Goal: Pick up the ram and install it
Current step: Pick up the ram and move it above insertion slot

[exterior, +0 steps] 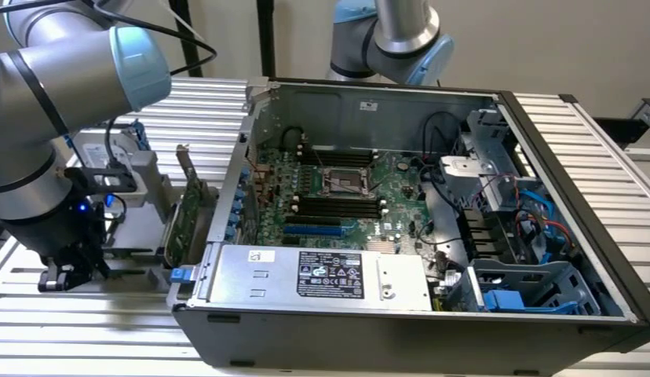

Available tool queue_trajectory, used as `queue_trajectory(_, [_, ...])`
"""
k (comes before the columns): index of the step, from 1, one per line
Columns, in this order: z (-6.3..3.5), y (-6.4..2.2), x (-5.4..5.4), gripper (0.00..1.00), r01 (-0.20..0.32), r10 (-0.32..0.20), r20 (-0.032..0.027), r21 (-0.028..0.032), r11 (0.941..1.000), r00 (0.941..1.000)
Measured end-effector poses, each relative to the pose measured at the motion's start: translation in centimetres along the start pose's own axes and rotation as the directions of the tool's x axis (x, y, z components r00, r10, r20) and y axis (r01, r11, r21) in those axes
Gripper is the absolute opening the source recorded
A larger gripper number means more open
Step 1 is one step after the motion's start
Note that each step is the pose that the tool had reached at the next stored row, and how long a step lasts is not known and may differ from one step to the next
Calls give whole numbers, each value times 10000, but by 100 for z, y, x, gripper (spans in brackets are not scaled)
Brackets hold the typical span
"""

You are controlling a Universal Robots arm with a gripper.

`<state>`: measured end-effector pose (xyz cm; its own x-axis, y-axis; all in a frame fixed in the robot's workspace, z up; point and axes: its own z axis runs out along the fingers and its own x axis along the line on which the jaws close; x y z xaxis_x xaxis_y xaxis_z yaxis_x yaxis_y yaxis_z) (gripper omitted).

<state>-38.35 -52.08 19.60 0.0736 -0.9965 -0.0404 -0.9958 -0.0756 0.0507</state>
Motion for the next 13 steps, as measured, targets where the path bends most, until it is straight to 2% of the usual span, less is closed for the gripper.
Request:
queue_trajectory(8, [0, 0, 0, 0, -716, 716, 35, 26, 9974, 9974])
queue_trajectory(13, [1, 1, 1, 0, -977, 977, 47, 36, 9952, 9952])
